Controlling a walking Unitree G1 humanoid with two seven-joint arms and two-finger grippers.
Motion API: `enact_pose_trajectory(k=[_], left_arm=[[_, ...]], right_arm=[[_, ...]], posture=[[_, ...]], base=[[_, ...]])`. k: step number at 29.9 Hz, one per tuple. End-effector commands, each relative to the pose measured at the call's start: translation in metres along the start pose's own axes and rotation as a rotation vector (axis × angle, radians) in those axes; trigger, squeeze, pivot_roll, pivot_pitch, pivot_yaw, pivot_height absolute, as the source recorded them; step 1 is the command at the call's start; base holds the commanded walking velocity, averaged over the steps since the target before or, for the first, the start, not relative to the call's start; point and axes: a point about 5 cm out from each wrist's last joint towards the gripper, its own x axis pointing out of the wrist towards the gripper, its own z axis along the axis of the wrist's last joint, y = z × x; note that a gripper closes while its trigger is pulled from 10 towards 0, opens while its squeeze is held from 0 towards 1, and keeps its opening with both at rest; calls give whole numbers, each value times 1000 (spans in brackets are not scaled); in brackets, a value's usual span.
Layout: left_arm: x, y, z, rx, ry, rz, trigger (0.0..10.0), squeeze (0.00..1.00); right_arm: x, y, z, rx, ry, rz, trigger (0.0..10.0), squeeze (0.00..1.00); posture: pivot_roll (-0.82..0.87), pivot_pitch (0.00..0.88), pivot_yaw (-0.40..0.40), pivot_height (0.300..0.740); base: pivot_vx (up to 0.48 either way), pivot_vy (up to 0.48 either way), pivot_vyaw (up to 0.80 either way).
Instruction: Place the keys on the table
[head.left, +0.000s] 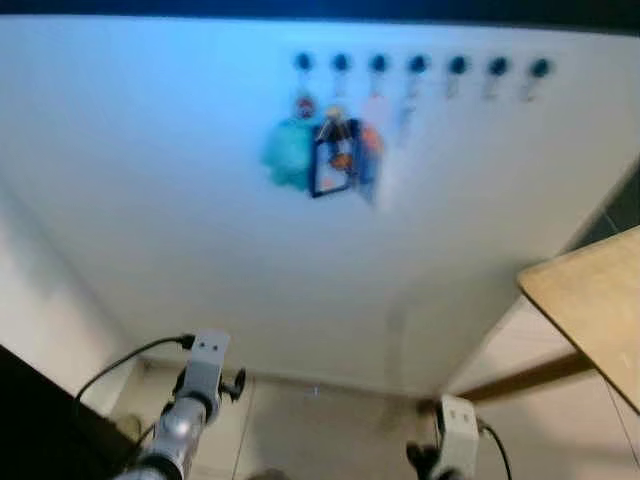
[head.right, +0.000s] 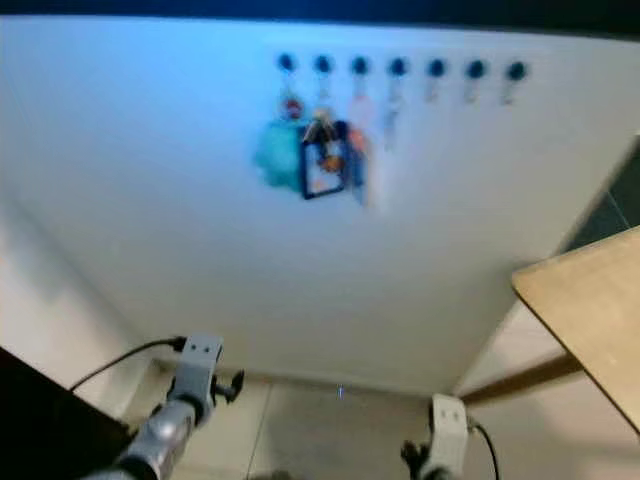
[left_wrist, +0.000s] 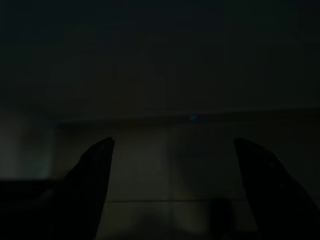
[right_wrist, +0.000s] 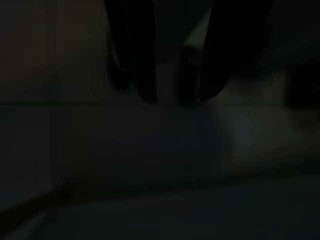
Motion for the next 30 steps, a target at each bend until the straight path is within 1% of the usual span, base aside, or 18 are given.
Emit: enact_pose_trajectory(k=[1, 10, 11, 14, 15, 17, 21, 22, 25, 27, 30], left_arm=[[-1, -6, -4, 24, 16, -28, 10000, 0], [0, -7, -2, 28, 9, -42, 10000, 0], [0, -9, -3, 16, 13, -71, 10000, 0], [0, -10, -3, 17, 14, -82, 10000, 0], [0, -11, -2, 32, 14, -90, 10000, 0], [1, -12, -2, 48, 12, -90, 10000, 0], [1, -13, -1, 39, 7, -84, 10000, 0], [2, -13, 1, 9, 1, -75, 10000, 0], [2, -13, 2, -7, -1, -71, 10000, 0], [3, -8, 5, -4, -7, -51, 10000, 0], [3, -2, 7, 4, -22, -42, 10000, 0]], right_arm=[[-5, -8, -13, 52, 40, -40, 10000, 0], [-5, -8, -14, 41, 38, -41, 10000, 0], [-6, -9, -15, 44, 36, -45, 10000, 0], [-6, -9, -15, 45, 36, -46, 10000, 0], [-6, -9, -15, 48, 35, -48, 10000, 0], [-6, -10, -16, 51, 34, -51, 10000, 0], [-7, -11, -16, 56, 29, -52, 10000, 0], [-8, -12, -15, 49, 10, -55, 10000, 0], [-8, -13, -14, 46, 1, -56, 10000, 0], [-7, -14, -1, -16, -77, -34, 10000, 0], [-7, -9, 18, -169, -187, 26, 10000, 0]], posture=[[45, 10, 20, 740], [38, 0, 29, 740], [31, 0, 35, 740], [31, 0, 35, 740], [29, 0, 36, 740], [24, 0, 41, 740], [26, 0, 40, 740], [34, 0, 36, 740], [34, 0, 36, 740], [37, 0, 37, 740], [38, 0, 37, 740]], base=[[0, 0, 0], [0, 0, 0], [0, 0, 0], [0, 0, 0], [0, 0, 0], [0, -427, 0], [0, -480, 0], [0, 0, 0], [0, 0, 0], [0, 0, 0], [0, 0, 0]])
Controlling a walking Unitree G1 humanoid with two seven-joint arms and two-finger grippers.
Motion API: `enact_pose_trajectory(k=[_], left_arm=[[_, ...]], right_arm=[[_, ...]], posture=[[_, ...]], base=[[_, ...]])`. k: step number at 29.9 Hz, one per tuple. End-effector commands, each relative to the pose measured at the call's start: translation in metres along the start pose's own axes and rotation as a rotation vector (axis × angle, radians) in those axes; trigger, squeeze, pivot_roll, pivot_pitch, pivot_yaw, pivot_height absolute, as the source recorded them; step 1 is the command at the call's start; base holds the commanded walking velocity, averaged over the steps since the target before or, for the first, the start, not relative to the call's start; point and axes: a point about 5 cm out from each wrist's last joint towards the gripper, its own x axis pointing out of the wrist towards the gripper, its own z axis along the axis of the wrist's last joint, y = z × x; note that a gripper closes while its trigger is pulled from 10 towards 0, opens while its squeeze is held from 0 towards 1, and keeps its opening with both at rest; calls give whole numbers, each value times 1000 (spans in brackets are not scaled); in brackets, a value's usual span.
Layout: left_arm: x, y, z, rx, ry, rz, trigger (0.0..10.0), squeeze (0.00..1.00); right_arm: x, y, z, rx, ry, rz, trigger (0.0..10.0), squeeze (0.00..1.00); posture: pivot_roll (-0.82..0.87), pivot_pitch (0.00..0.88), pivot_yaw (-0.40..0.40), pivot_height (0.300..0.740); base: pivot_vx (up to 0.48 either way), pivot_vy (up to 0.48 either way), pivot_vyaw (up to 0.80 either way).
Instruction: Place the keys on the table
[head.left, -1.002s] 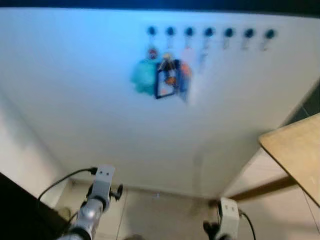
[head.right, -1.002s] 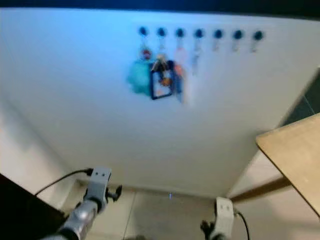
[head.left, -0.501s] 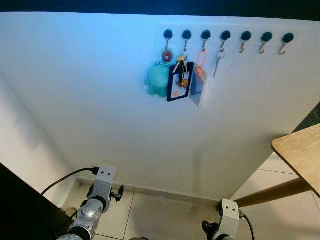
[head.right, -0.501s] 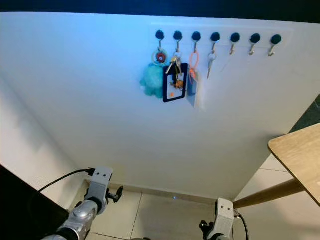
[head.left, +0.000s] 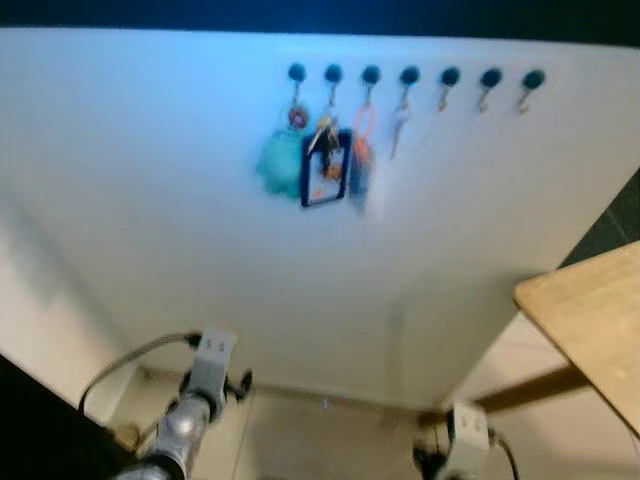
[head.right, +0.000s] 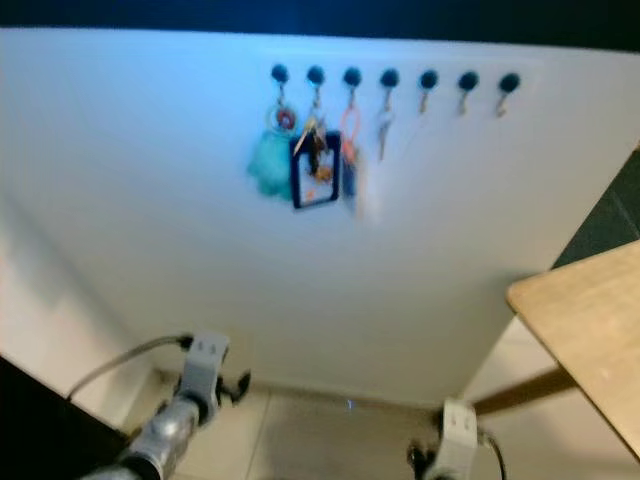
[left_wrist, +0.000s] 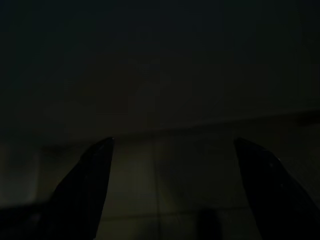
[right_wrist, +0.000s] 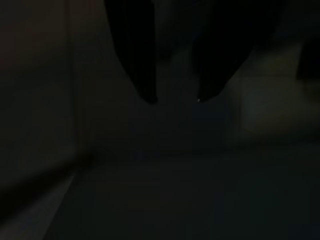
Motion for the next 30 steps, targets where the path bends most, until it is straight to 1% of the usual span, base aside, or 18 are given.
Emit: enact_pose_trajectory(k=[1, 3, 4, 6, 7, 9, 10, 12, 13, 15, 17, 19, 20, 22, 25, 28, 29, 30], left_arm=[[-1, 8, 3, 0, -10, 23, 10000, 0], [-2, 12, 6, 0, -37, 29, 10000, 0], [-2, 12, 6, 0, -37, 29, 10000, 0], [-3, 16, 10, -4, -79, 30, 10000, 0], [-3, 16, 10, -4, -79, 30, 10000, 0], [-4, 18, 18, -9, -142, 21, 10000, 0], [-4, 18, 18, -9, -142, 21, 10000, 0], [-5, 18, 27, -20, -201, -3, 10000, 0], [-5, 18, 27, -20, -201, -3, 10000, 0], [-11, 18, 46, 16, -327, -39, 10000, 0], [-13, 17, 49, 22, -350, -46, 10000, 0], [-19, 15, 59, 63, -415, -79, 10000, 0], [-19, 15, 59, 63, -415, -79, 10000, 0], [-27, 9, 70, 116, -483, -128, 10000, 0], [-35, 2, 78, 152, -536, -168, 10000, 0], [-41, -2, 85, 177, -586, -195, 10000, 0], [-49, -8, 90, 199, -611, -233, 10000, 0], [-49, -8, 90, 199, -611, -233, 10000, 0]], right_arm=[[1, 7, 5, -58, -42, 46, 10000, 0], [3, 14, 29, -182, -184, 113, 10000, 0], [3, 14, 29, -182, -184, 113, 10000, 0], [3, 27, 55, -320, -329, 200, 10000, 0], [3, 27, 55, -320, -329, 200, 10000, 0], [-2, 43, 85, -417, -500, 289, 10000, 0], [-2, 43, 85, -417, -500, 289, 10000, 0], [-10, 55, 108, -481, -631, 351, 10000, 0], [-10, 55, 108, -481, -631, 351, 10000, 0], [-22, 64, 138, -488, -804, 343, 10000, 0], [-24, 65, 143, -477, -832, 335, 10000, 0], [-32, 69, 160, -427, -928, 300, 10000, 0], [-32, 69, 160, -427, -928, 300, 10000, 0], [-43, 70, 179, -363, -1036, 241, 10000, 0], [-52, 70, 191, -322, -1107, 209, 10000, 0], [-58, 71, 199, -304, -1145, 199, 10000, 0], [-65, 71, 205, -288, -1171, 188, 10000, 0], [-65, 71, 205, -288, -1171, 188, 10000, 0]], posture=[[38, 0, 37, 740], [36, 4, 40, 740], [36, 4, 40, 740], [31, 13, 38, 740], [31, 13, 38, 740], [27, 23, 30, 740], [27, 23, 30, 740], [25, 32, 18, 740], [25, 32, 18, 740], [24, 48, 4, 740], [24, 48, 4, 740], [24, 54, -1, 740], [24, 54, -1, 740], [23, 59, -4, 740], [23, 59, -4, 740], [13, 64, 0, 740], [13, 64, 0, 740], [13, 64, 0, 740]], base=[[0, 0, 0], [0, 0, 0], [0, 0, 0], [0, 0, 0], [0, 0, 0], [0, 0, 0], [0, 0, 0], [0, 0, 0], [0, 0, 0], [0, 0, 0], [0, 0, 0], [0, 0, 0], [0, 0, 0], [0, 0, 0], [0, 0, 0], [0, 356, 0], [0, 480, 0], [0, 480, 0]])
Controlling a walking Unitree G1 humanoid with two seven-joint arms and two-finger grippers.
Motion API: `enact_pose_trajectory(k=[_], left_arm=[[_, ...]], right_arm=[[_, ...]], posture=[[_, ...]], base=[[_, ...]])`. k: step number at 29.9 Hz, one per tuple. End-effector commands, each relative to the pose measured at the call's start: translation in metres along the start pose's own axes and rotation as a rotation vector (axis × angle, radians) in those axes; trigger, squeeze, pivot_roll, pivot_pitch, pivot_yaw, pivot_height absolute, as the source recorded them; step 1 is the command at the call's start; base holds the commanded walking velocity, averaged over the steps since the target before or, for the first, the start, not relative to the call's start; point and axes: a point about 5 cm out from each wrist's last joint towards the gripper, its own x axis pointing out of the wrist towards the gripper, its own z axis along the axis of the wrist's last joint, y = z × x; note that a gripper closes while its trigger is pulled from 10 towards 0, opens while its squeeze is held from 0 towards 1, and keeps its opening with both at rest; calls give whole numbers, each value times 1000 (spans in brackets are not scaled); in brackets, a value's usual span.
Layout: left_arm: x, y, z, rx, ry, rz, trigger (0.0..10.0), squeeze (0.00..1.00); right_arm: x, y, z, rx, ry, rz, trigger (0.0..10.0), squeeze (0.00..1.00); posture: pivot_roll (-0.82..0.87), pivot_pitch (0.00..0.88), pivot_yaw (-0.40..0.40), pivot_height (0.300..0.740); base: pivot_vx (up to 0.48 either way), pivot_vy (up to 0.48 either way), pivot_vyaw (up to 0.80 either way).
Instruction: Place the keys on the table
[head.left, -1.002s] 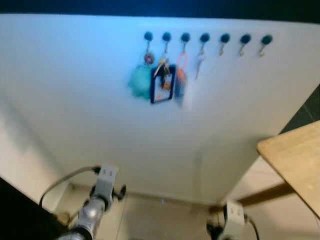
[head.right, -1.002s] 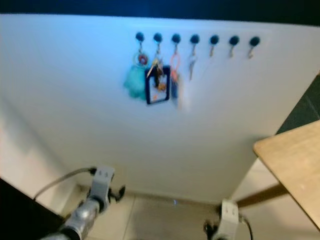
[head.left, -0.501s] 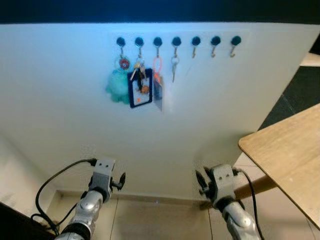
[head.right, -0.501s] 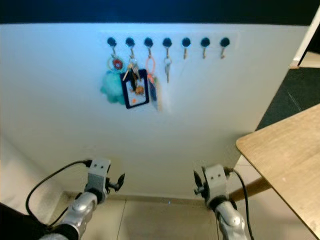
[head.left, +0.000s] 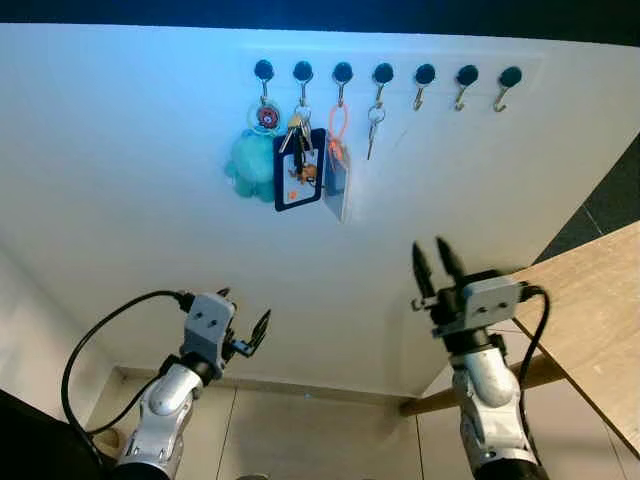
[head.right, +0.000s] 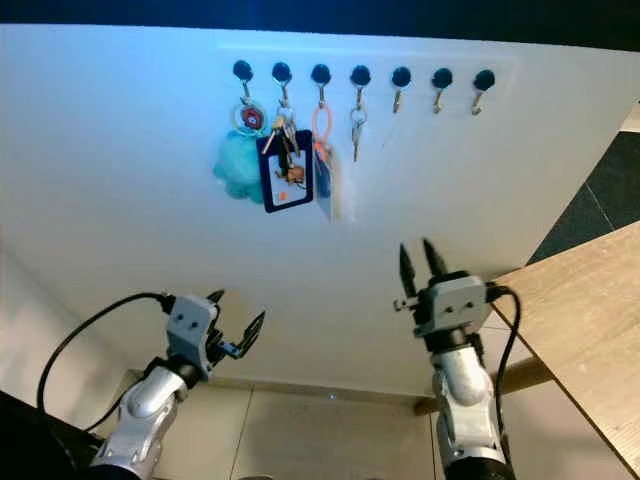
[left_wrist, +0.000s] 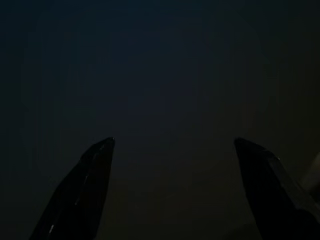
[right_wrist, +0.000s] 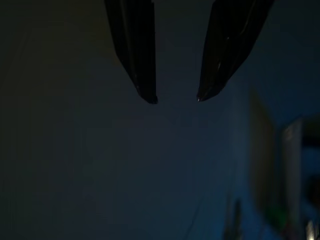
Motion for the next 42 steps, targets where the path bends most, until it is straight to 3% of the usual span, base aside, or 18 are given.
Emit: enact_pose_trajectory(k=[1, 2, 8, 17, 22, 31, 39, 40, 41, 42], left_arm=[[-3, -1, 5, -2, 1, -26, 10000, 0], [-2, -3, 14, -20, -32, -19, 10000, 0], [1, -5, 21, -39, -49, -9, 10000, 0], [5, -15, 39, -23, -100, -51, 10000, 0], [5, -14, 43, -77, -87, -33, 10000, 0], [8, -11, 54, -71, -109, -7, 10000, 0], [8, -19, 71, -47, -163, -48, 10000, 0], [9, -20, 74, -46, -173, -49, 10000, 0], [9, -20, 74, -46, -173, -49, 10000, 0], [9, -20, 76, -46, -177, -49, 10000, 0]], right_arm=[[0, -2, 5, 16, -3, -29, 10000, 0], [2, -3, 11, 20, -24, -43, 10000, 0], [5, -2, 16, 25, -39, -44, 10000, 0], [10, -1, 24, 36, -58, -53, 10000, 0], [14, -1, 31, 34, -67, -57, 10000, 0], [25, -2, 46, 35, -116, -45, 10000, 0], [41, 2, 61, 151, -149, 7, 10000, 0], [43, 3, 63, 173, -150, 33, 10000, 235], [43, 3, 63, 173, -150, 33, 10000, 235], [44, 3, 63, 181, -147, 45, 10000, 533]], posture=[[13, 68, 0, 740], [12, 70, 0, 740], [13, 73, -1, 740], [20, 74, -1, 740], [21, 72, 1, 740], [22, 72, 0, 740], [24, 81, -3, 740], [25, 84, -3, 740], [25, 84, -3, 740], [25, 84, -3, 740]], base=[[0, 480, 0], [0, 0, 0], [0, 0, 0], [0, -35, 0], [0, -336, 0], [0, 0, 0], [0, 0, 0], [0, 0, 0], [0, 0, 0], [0, 0, 0]])
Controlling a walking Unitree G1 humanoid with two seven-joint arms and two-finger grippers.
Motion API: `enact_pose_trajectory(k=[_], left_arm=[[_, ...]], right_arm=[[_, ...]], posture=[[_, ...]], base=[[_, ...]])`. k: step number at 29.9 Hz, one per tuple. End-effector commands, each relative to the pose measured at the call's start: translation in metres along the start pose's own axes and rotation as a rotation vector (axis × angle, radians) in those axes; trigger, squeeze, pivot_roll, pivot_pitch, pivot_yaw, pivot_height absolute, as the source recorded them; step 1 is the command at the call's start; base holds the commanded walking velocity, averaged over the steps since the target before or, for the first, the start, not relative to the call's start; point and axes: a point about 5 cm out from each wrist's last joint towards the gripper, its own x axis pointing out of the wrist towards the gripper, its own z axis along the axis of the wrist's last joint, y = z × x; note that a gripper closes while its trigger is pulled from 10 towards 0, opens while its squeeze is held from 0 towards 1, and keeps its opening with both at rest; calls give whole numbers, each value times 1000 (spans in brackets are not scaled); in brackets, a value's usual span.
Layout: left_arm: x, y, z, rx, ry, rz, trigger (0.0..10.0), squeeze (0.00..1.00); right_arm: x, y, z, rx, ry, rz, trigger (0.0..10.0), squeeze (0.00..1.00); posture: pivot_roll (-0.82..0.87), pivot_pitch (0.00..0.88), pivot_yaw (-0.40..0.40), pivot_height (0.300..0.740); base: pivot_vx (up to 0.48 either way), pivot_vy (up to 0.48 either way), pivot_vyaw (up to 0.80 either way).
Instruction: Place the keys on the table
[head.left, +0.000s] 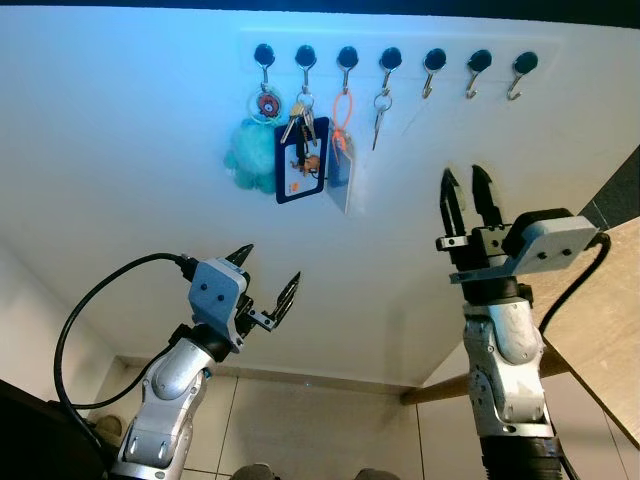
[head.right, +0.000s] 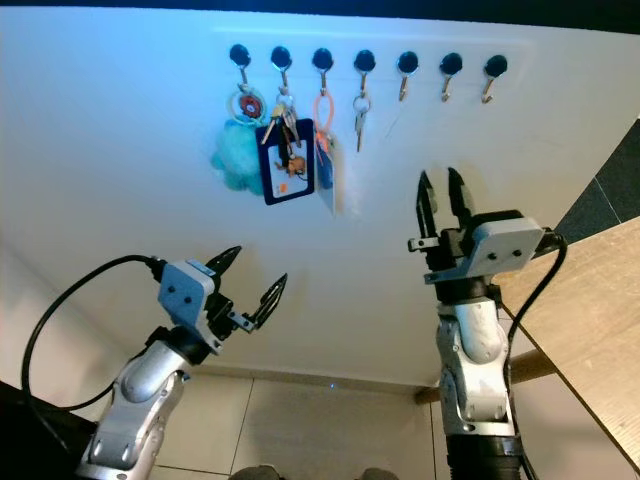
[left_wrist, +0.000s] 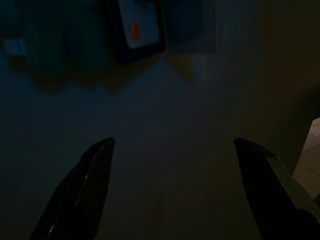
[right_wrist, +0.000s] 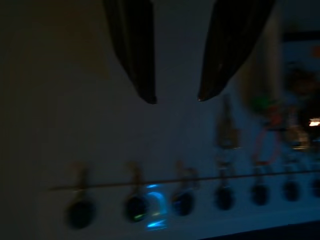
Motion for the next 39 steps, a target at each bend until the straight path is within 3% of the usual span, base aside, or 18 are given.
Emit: enact_pose_trajectory(k=[1, 2, 4, 5, 6, 8, 16, 22, 31, 39], left_arm=[[0, -3, 2, -13, -1, -2, 10000, 0], [1, -3, 3, -13, -5, -3, 10000, 0], [3, -4, 6, -9, -15, -7, 10000, 0], [4, -4, 8, -9, -20, -8, 10000, 0], [5, -4, 9, -9, -24, -7, 10000, 0], [6, -4, 11, -9, -32, -4, 10000, 0], [13, -6, 18, -10, -60, 1, 10000, 0], [19, -5, 22, -3, -81, 10, 10000, 0], [20, -3, 23, 0, -86, 13, 10000, 0], [21, -6, 24, -5, -90, 8, 10000, 0]], right_arm=[[3, 1, 3, 22, -4, 20, 10000, 792], [4, 1, 3, 27, 1, 26, 10000, 1000], [8, -1, 2, 32, 13, 26, 10000, 980], [10, -2, 2, 40, 18, 19, 10000, 682], [11, -3, 2, 46, 21, 13, 10000, 682], [17, -5, 2, 56, 23, 6, 10000, 0], [39, -6, 5, 50, 13, 31, 10000, 0], [55, 9, 0, 16, 41, 133, 10000, 0], [64, 24, -1, -57, 30, 196, 10000, 0], [73, 30, 5, -305, -46, 153, 10000, 0]], posture=[[24, 85, -3, 740], [24, 85, -3, 740], [24, 85, -3, 740], [25, 86, -6, 740], [25, 86, -6, 740], [23, 86, -7, 740], [20, 85, -6, 740], [23, 84, -11, 740], [22, 86, -8, 740], [18, 92, -10, 740]], base=[[0, 0, 0], [0, 0, 0], [0, 0, 0], [0, 0, 0], [0, 0, 0], [0, 0, 0], [0, 0, 0], [0, 0, 0], [0, 0, 0], [0, 0, 0]])
